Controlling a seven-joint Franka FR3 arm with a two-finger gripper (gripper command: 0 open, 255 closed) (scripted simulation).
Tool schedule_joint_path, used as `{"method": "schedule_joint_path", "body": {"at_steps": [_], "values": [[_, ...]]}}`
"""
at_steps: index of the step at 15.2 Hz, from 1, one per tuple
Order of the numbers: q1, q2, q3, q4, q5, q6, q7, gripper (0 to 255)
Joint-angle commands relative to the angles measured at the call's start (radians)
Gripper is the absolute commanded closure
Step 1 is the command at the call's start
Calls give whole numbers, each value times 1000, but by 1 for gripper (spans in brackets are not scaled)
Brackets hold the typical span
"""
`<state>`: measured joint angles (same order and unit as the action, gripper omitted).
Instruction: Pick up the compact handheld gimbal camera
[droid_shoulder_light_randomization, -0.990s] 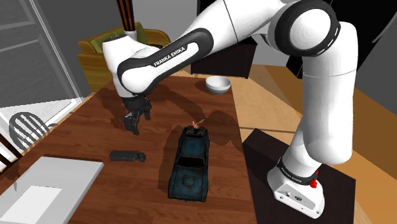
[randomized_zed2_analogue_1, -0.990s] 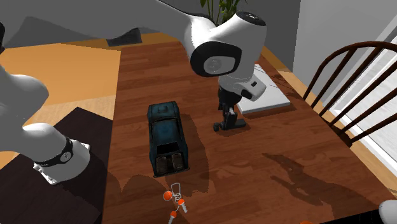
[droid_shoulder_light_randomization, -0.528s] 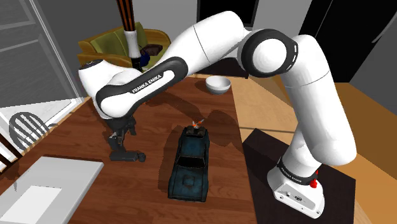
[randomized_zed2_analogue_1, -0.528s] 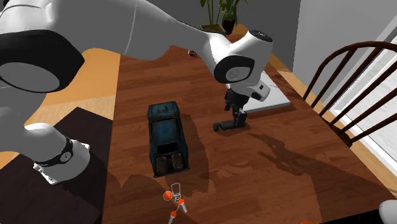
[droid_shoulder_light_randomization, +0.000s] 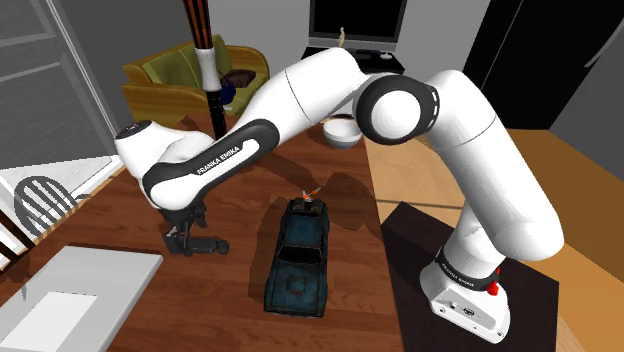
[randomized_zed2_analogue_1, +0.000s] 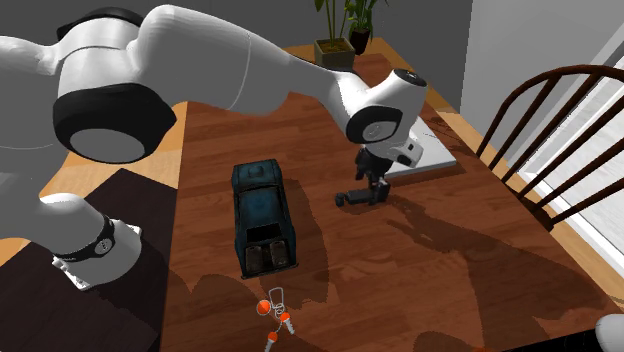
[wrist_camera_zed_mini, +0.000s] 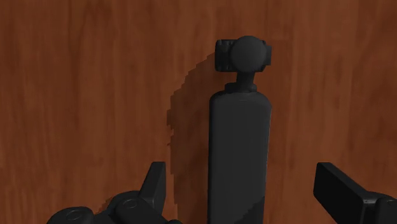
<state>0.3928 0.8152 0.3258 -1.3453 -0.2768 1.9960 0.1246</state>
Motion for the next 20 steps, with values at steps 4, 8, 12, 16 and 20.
{"method": "schedule_joint_path", "body": {"at_steps": [4, 8, 12, 16, 20], "values": [[1, 14, -3, -12, -5, 25, 4, 255], [1, 15, -3, -10, -5, 25, 4, 255], [1, 15, -3, -10, -5, 25, 4, 255], [-1, -8, 1, -8, 1, 0, 1, 255], [-4, -35, 7, 1, 9, -35, -3, 255]]}}
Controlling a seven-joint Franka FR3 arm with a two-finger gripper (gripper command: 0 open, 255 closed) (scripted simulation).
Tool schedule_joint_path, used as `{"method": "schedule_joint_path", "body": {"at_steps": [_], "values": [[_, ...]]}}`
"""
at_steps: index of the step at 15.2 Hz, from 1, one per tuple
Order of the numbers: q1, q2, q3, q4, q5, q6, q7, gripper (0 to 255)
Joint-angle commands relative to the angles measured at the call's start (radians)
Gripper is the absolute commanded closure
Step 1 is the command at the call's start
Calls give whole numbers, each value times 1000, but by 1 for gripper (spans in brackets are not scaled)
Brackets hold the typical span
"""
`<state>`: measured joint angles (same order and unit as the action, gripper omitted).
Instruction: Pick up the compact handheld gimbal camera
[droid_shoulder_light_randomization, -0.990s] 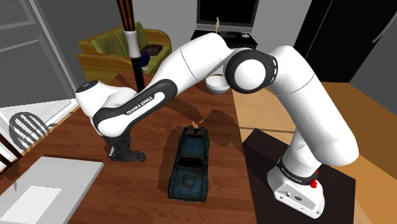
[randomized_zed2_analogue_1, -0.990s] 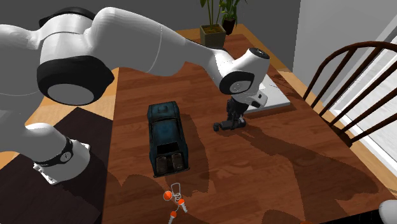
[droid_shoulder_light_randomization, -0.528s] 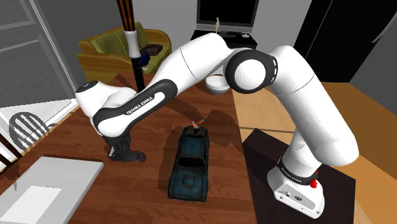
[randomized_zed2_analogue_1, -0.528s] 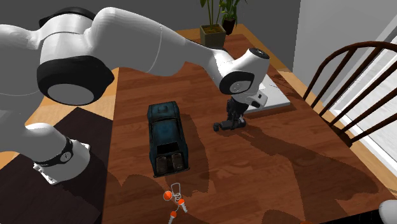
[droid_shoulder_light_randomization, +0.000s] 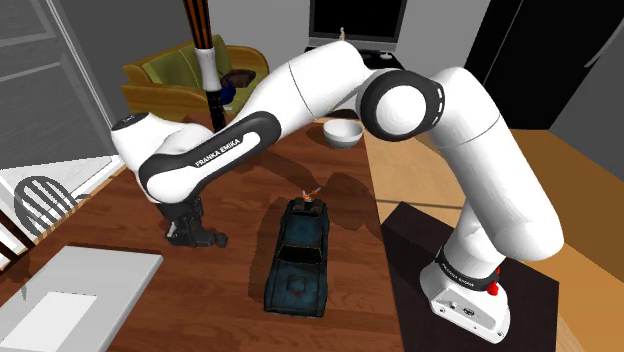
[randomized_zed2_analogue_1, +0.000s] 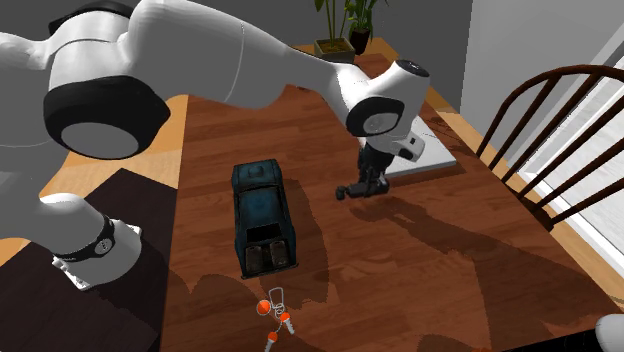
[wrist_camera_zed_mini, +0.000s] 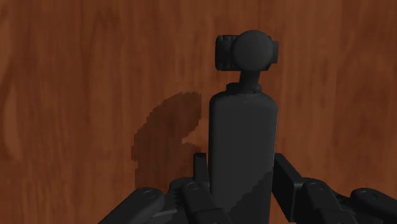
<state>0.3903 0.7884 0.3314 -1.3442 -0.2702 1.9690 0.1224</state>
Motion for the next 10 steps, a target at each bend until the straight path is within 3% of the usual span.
{"method": "schedule_joint_path", "body": {"at_steps": [1, 10], "values": [[-2, -15, 3, 3, 4, -17, -2, 255], [-4, -56, 12, 32, 17, -86, -11, 255]]}}
